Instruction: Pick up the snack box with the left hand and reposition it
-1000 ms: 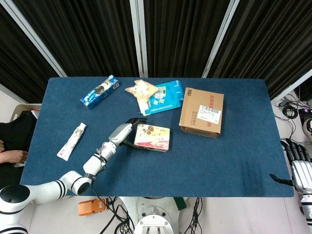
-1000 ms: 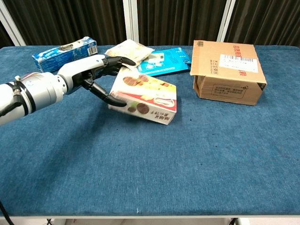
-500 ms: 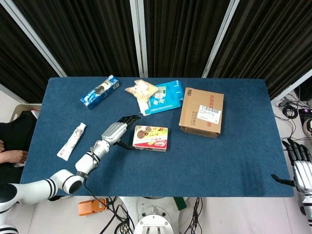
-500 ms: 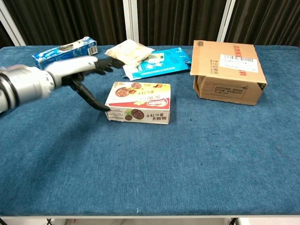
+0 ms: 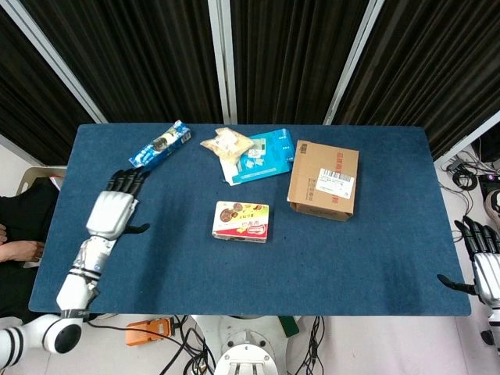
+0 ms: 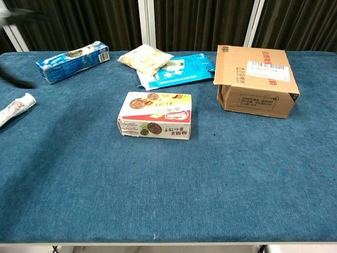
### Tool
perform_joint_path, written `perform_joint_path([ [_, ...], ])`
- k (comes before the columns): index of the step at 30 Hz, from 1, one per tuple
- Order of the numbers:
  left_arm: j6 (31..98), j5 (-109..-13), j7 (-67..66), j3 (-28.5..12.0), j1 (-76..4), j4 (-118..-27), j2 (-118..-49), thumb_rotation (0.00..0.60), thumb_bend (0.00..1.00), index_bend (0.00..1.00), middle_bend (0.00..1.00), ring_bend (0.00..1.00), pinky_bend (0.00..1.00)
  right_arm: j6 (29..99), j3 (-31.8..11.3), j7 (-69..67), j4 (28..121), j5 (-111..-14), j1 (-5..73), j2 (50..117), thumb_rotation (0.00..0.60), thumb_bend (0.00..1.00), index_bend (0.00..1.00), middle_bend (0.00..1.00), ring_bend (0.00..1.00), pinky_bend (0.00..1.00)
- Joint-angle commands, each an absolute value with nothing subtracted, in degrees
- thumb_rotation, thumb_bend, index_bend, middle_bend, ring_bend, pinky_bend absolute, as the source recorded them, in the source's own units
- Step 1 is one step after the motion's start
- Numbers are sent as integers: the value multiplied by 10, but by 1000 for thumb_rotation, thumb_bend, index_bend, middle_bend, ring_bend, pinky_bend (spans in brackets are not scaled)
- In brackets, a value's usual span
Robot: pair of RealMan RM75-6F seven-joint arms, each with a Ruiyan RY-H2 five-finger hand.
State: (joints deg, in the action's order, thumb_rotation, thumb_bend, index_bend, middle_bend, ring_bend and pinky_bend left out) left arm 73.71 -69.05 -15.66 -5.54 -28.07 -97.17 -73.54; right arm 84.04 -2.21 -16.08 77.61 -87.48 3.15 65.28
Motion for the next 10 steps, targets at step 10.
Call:
perform_joint_path([
  [10,928,-799,-100,55,-89,-938,-695,600,0,0,0,0,0,864,-21,-126,789,-883,23,660,600,102,0,0,0,0],
])
